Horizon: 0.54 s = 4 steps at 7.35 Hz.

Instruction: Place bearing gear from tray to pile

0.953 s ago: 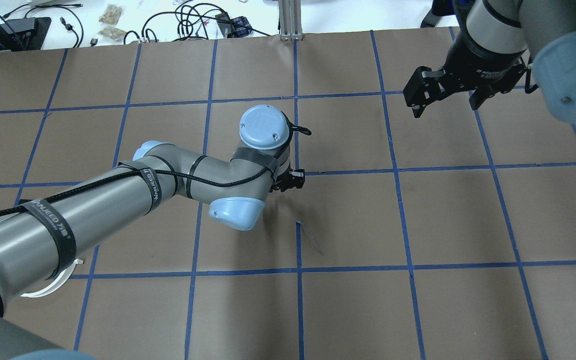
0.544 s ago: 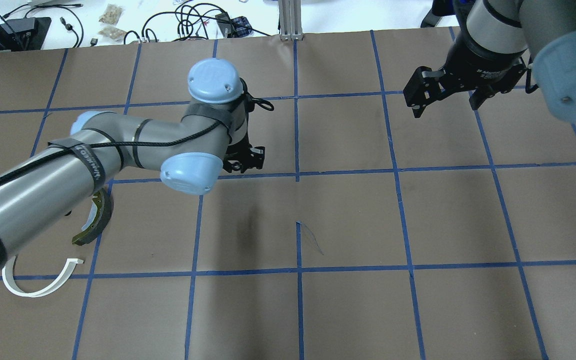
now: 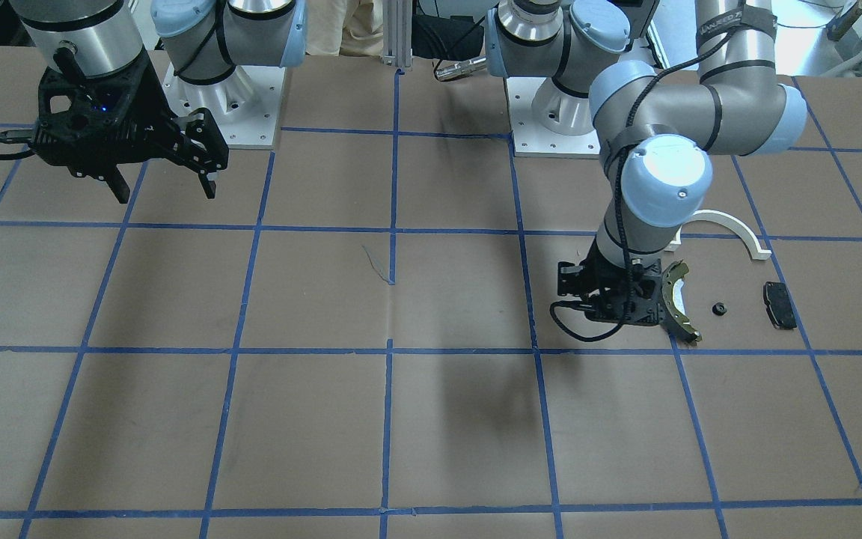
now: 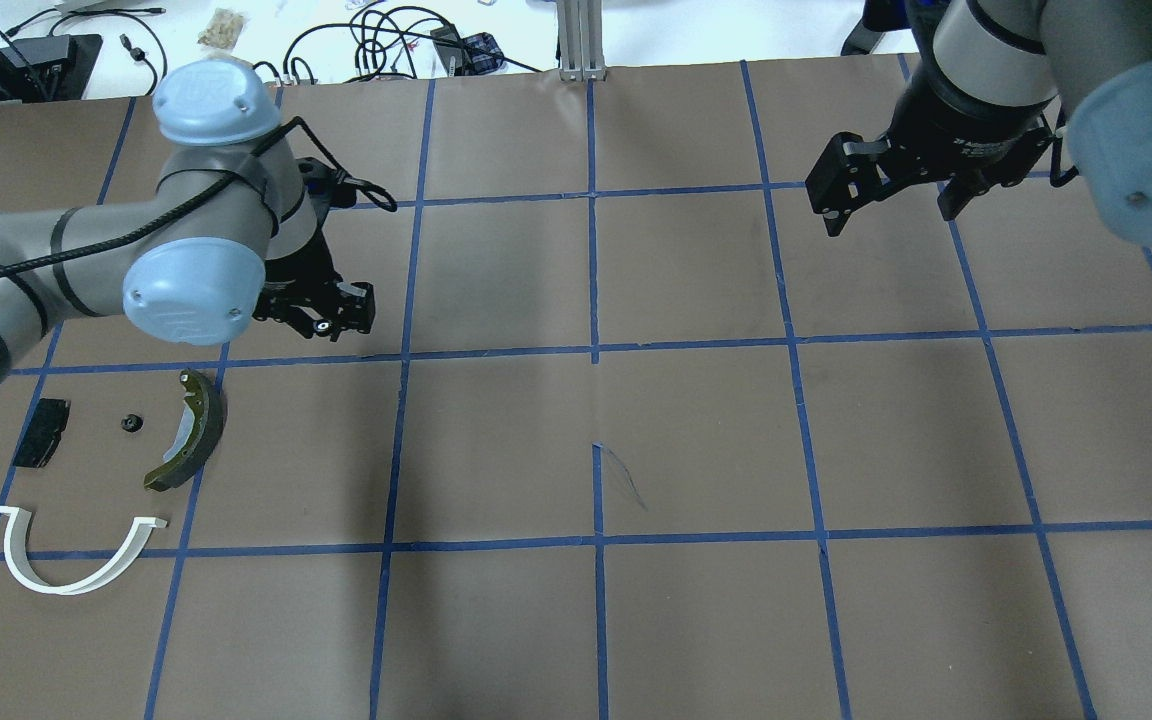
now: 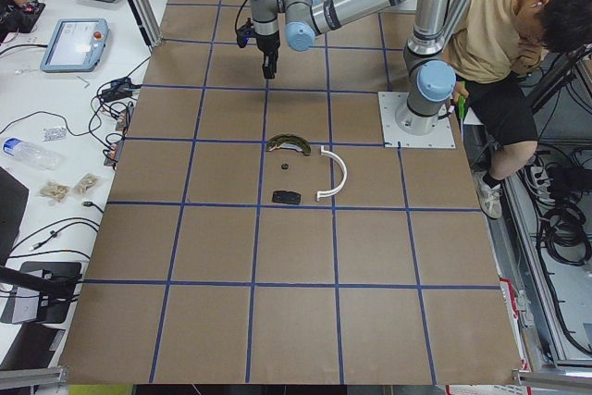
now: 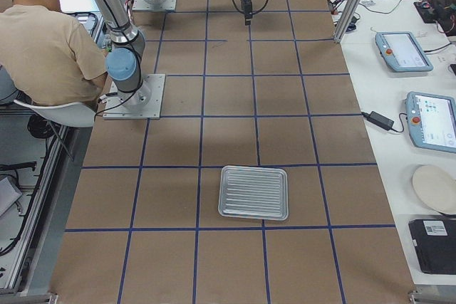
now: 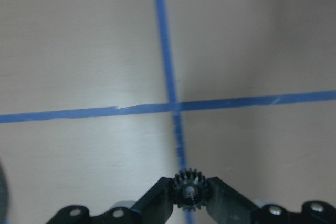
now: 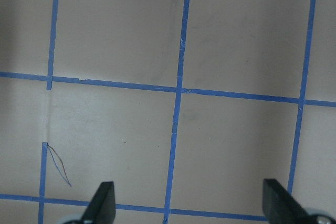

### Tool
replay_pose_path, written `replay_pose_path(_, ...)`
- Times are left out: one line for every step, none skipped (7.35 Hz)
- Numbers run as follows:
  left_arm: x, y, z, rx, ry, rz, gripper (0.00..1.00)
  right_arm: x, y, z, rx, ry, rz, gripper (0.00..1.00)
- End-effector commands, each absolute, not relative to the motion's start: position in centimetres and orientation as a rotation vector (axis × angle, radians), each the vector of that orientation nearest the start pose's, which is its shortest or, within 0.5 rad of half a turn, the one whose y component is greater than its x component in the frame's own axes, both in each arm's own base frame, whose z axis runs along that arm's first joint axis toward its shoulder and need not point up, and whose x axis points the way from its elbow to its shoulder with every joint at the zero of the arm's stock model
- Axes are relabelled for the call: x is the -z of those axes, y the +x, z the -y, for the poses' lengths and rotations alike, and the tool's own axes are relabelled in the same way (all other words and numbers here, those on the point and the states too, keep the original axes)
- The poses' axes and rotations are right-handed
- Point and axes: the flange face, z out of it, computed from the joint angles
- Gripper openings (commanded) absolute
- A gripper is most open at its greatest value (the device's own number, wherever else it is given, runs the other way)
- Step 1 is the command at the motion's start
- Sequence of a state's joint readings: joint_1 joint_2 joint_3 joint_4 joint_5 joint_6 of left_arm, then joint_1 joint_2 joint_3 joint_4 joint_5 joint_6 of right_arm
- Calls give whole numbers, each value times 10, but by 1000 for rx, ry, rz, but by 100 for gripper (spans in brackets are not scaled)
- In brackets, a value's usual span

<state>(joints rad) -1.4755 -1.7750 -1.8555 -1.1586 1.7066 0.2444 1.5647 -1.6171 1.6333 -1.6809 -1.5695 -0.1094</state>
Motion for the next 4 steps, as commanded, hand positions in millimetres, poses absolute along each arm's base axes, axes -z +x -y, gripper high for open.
replay_pose_path(-260,23,516,-250,290,-3018,0,-491,130,481,106,-178,-3138,100)
replay_pose_path(-247,60,515,-199,341,-3009,0,-491,130,480,106,-193,-3139,100)
replay_pose_path(-239,92,511,-190,336,-3012,0,-491,130,481,101,-193,-3138,100)
replay_pose_path(-230,105,509,-193,313,-3016,0,-491,130,481,101,-193,-3138,100)
